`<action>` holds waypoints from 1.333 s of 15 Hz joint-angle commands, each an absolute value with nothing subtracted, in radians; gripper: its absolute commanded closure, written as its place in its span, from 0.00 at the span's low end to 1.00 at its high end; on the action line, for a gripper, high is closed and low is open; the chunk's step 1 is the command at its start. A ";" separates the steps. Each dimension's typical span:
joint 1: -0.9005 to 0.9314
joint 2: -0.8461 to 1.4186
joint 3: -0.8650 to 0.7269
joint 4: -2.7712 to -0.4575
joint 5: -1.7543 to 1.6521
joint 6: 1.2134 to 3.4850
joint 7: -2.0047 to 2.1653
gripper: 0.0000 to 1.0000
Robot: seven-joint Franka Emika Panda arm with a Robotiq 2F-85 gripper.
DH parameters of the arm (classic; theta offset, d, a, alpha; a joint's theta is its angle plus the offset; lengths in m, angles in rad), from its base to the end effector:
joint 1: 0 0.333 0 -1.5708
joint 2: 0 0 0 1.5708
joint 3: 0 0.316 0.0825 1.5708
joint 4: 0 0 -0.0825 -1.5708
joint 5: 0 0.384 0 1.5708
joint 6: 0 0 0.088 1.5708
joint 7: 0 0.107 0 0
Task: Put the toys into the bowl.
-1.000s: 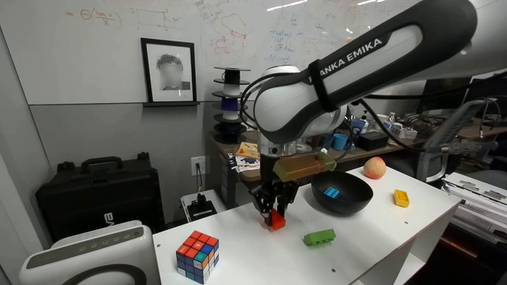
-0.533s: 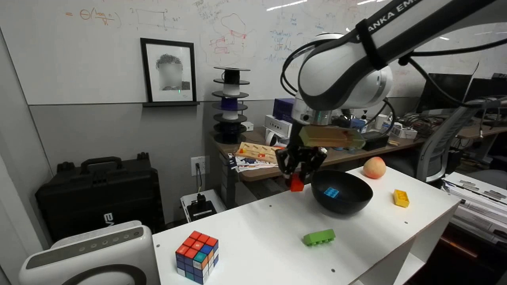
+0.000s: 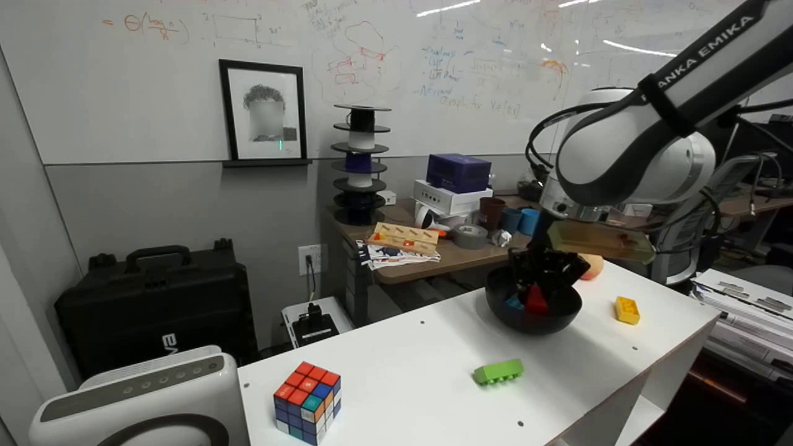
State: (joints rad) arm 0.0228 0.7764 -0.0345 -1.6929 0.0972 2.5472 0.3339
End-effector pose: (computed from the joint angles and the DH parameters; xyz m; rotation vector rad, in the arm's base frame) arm 0.6800 -0.0069 0.1520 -3.0278 0.6346 -0.1121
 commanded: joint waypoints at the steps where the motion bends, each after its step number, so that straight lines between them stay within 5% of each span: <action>1: 0.023 0.711 -0.053 -1.802 0.122 2.627 0.336 0.73; 2: 0.024 0.705 -0.056 -1.812 0.120 2.640 0.334 0.39; 4: 0.046 0.676 -0.068 -1.844 0.106 2.669 0.345 0.33; 8: 0.175 0.565 -0.156 -1.938 0.010 2.717 0.419 0.01; 11: 0.301 0.464 -0.216 -2.005 -0.128 2.691 0.490 0.00; 20: 0.244 0.578 0.042 -1.951 0.154 2.751 0.496 0.00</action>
